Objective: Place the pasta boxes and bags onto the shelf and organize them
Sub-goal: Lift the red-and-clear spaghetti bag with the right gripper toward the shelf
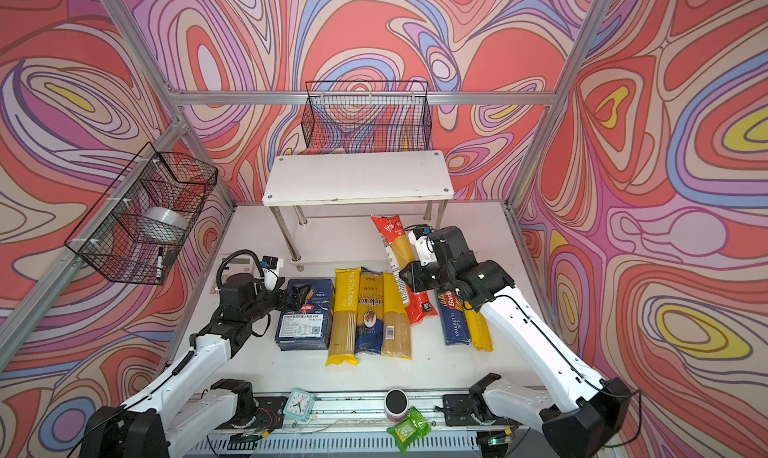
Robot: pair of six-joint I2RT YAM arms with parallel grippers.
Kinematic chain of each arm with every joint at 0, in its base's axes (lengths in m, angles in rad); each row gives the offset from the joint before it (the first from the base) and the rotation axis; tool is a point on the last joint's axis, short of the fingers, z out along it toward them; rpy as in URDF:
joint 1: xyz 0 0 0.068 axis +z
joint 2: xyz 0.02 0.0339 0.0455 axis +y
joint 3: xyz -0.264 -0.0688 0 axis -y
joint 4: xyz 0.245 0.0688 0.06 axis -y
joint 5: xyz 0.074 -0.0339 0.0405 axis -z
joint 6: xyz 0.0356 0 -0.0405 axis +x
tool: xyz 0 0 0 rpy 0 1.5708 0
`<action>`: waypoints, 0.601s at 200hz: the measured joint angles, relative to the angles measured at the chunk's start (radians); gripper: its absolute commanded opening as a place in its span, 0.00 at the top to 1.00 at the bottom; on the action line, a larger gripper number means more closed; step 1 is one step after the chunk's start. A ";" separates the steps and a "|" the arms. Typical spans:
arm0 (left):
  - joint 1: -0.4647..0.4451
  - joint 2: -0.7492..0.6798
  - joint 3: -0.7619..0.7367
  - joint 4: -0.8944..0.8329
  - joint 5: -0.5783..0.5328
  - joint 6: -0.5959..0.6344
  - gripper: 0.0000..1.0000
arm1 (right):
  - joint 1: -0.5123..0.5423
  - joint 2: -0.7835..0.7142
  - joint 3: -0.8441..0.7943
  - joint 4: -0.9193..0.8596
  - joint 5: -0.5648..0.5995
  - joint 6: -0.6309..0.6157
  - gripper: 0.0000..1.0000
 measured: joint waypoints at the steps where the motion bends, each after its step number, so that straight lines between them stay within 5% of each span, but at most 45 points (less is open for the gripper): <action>1: 0.000 0.000 0.000 0.000 0.000 0.000 0.00 | 0.000 0.000 0.002 -0.001 -0.001 -0.003 0.87; 120: 0.000 0.005 0.005 0.000 0.002 0.000 0.00 | 0.000 0.103 0.289 -0.123 0.008 -0.070 0.86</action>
